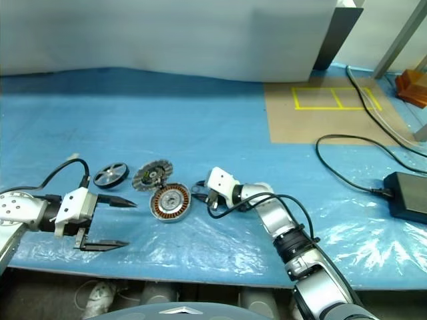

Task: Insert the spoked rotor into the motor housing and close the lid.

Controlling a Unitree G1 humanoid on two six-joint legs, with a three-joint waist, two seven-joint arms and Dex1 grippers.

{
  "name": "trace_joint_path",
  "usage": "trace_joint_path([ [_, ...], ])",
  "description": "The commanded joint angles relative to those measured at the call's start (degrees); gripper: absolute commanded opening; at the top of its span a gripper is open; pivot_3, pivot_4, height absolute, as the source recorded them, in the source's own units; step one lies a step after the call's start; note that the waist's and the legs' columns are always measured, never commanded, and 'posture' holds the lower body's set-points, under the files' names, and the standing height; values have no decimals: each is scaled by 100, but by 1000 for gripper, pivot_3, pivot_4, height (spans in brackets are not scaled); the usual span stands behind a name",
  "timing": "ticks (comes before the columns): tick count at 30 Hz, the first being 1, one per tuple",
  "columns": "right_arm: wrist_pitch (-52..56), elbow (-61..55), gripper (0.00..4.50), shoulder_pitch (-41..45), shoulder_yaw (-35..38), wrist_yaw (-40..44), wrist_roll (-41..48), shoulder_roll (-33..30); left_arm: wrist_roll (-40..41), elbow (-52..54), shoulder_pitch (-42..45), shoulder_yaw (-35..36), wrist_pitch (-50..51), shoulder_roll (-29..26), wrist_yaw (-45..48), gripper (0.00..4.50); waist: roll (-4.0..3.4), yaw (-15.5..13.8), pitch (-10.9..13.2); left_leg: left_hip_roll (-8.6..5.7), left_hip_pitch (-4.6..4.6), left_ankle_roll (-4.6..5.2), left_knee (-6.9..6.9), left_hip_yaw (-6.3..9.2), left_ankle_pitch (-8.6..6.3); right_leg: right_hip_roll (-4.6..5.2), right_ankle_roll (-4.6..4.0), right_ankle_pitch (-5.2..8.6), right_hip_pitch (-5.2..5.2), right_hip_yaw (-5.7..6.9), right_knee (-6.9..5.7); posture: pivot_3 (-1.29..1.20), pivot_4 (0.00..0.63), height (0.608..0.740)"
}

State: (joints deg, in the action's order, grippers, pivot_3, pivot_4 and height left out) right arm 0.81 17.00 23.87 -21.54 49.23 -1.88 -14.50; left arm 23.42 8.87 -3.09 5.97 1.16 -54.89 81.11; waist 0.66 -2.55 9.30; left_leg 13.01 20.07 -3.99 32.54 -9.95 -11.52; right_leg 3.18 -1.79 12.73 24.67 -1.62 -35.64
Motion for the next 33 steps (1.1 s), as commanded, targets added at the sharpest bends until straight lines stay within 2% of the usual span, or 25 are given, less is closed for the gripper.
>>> trace_joint_path([
  [1,96,33,1790,-145,-4,-17,-67,-107,9,9,75,34,-80,-39,50,4432,0,0,0,0,0,0,0,0,0,0,0,0,0,0,0,0,150,740],
  [2,111,2,1790,-155,14,-12,-46,-115,10,-1,96,29,-75,-36,51,4432,0,-1,0,0,0,0,0,0,0,0,0,0,0,0,1,0,150,740],
  [5,125,-107,1301,-173,57,11,6,-152,7,-21,148,10,-58,-34,56,4432,0,-6,0,0,1,0,-1,0,0,0,0,0,0,0,2,0,150,740],
  [7,201,-237,680,-203,124,22,104,-170,8,-25,168,-4,-44,-32,60,4432,0,-11,0,-1,1,0,-1,0,0,0,0,0,0,0,2,0,150,740],
  [8,235,-290,644,-223,139,8,122,-188,13,-29,174,-11,-33,-34,66,4432,1,-17,0,-1,1,0,-1,0,0,0,0,0,0,0,2,0,150,740],
  [15,609,-855,644,-516,316,-30,301,-392,-14,-59,191,-41,-62,-20,75,4432,1,-34,0,-1,3,0,-3,0,0,0,0,0,0,0,6,0,150,740],
  [20,1249,-1854,644,-795,687,109,882,-639,-12,-65,210,-48,-48,4,52,4432,0,-56,0,-1,4,0,-11,0,0,-1,0,1,1,1,13,0,150,740],
  [25,2122,-2595,644,-713,1001,367,1585,-853,48,-115,346,-61,88,36,2,4432,0,-31,0,1,0,1,-11,0,0,-2,0,0,3,0,9,0,150,740],
  [28,2292,-2753,644,-561,883,567,1668,-977,114,-116,426,-57,198,56,-2,4432,0,-29,0,0,1,0,-11,0,0,-2,0,0,3,0,9,0,150,740],
  [33,2319,-2377,644,82,441,746,1589,-659,180,-52,544,73,427,109,-225,4432,0,6,0,1,2,0,-11,0,0,-2,0,1,7,1,6,0,150,740],
])
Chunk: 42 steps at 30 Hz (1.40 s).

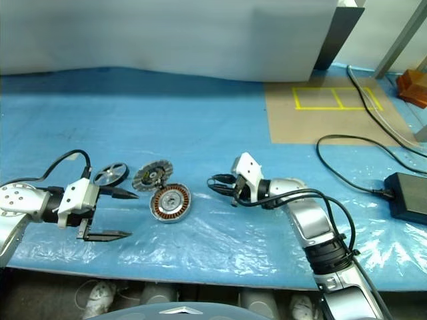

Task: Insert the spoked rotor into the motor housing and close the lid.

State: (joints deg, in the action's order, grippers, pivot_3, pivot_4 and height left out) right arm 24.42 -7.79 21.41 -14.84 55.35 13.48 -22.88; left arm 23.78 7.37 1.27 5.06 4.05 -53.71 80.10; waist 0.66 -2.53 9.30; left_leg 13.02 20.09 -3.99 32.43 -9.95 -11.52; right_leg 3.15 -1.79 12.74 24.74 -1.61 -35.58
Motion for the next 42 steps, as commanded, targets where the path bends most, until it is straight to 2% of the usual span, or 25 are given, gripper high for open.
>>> trace_joint_path([
  [1,-53,267,644,465,-334,175,18,272,149,98,130,178,189,-18,-151,4432,0,9,0,-1,1,0,0,0,0,0,-1,0,2,0,-2,0,150,740],
  [7,-330,852,644,795,-849,391,-227,578,96,246,-165,358,226,15,-416,4432,1,-1,0,-2,8,-1,-3,0,0,1,-3,2,3,2,5,0,150,740],
  [21,-1096,1658,644,1111,-1330,867,-602,903,284,1002,-1090,870,489,14,-822,4432,6,17,-1,1,9,-1,0,1,0,1,-4,2,6,5,-2,0,150,740],
  [25,-1320,2002,644,1232,-1343,843,-693,1093,239,1090,-1390,997,353,80,-918,4432,6,16,-1,3,10,0,-3,0,0,0,-6,4,7,6,2,0,150,740],
  [42,-1756,2443,644,1404,-1400,866,-1008,1291,295,1386,-1684,1062,349,142,-975,4432,12,17,-2,8,7,0,1,0,0,-4,-8,4,7,7,-5,0,150,740],
])
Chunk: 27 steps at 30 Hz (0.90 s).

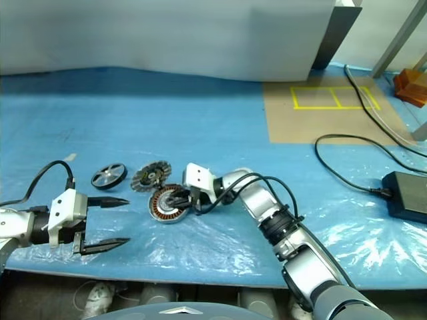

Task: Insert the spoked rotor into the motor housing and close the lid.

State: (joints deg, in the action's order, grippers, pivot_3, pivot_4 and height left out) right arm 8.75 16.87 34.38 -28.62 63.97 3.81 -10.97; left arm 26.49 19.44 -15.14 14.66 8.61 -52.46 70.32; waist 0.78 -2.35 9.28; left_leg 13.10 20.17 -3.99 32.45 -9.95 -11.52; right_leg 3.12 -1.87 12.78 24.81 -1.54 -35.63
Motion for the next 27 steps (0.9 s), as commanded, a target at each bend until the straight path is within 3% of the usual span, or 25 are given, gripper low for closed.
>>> trace_joint_path([
  [1,-216,16,644,127,-14,9,-59,112,17,172,-43,91,-117,22,6,4432,0,-3,0,0,0,0,0,0,0,0,0,0,0,0,0,0,150,740],
  [15,-440,317,644,142,-51,64,-305,88,-56,100,-19,-14,-230,60,20,4432,1,-2,-1,0,-2,1,1,0,0,0,-1,0,-1,0,-1,0,150,740],
  [19,-455,320,644,97,-23,40,-348,31,-983,-1015,614,-1107,-915,738,-264,4432,-22,-15,-17,-9,-12,2,0,-3,-1,9,0,0,-11,-4,-2,0,150,740],
  [27,-503,313,644,80,-22,49,-399,-47,-1285,-2524,792,-1300,-2233,956,-71,4432,13,-8,-28,5,-11,1,10,-1,-1,-3,-2,0,-11,-1,-6,0,150,740],
])
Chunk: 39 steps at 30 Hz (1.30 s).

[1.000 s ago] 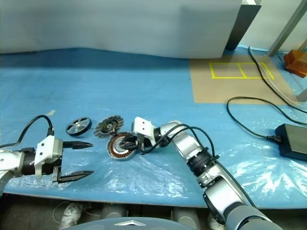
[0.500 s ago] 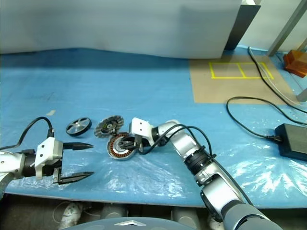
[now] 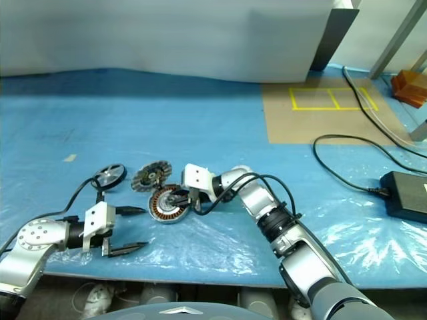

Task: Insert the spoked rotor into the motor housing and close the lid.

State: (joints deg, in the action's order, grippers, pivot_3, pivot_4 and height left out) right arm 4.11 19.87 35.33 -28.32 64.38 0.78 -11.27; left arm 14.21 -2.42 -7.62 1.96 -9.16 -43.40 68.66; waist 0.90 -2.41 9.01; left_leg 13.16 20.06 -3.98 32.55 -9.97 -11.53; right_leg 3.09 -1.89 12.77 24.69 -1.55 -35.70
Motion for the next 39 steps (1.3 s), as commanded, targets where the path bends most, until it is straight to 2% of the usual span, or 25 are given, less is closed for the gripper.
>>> trace_joint_path([
  [1,-48,26,644,-4,-50,7,-99,-14,-54,-450,70,-45,-544,67,115,4432,1,-6,-1,-1,0,0,0,0,0,2,0,0,-1,0,0,0,150,740],
  [8,-49,33,644,0,-19,-6,-95,11,70,-819,214,-35,-782,108,207,4432,1,-7,-1,0,-9,1,1,0,0,2,0,0,-7,0,-6,0,150,740],
  [18,-135,-5,644,-12,-63,131,-73,25,488,-186,160,93,-242,102,78,4432,1,-9,-1,1,-5,1,0,0,0,2,-1,0,-5,1,-1,0,150,740],
  [24,-141,26,644,0,-40,168,-63,49,1008,626,-25,342,384,-64,101,4432,1,-4,-1,4,-4,0,-2,0,-1,1,-2,1,-5,2,1,0,150,740],
  [39,-209,270,644,85,58,58,-130,130,806,701,-72,337,516,-88,18,4432,1,6,-1,6,-8,3,-2,-1,-2,-2,-2,1,-5,2,-1,0,150,740],
])
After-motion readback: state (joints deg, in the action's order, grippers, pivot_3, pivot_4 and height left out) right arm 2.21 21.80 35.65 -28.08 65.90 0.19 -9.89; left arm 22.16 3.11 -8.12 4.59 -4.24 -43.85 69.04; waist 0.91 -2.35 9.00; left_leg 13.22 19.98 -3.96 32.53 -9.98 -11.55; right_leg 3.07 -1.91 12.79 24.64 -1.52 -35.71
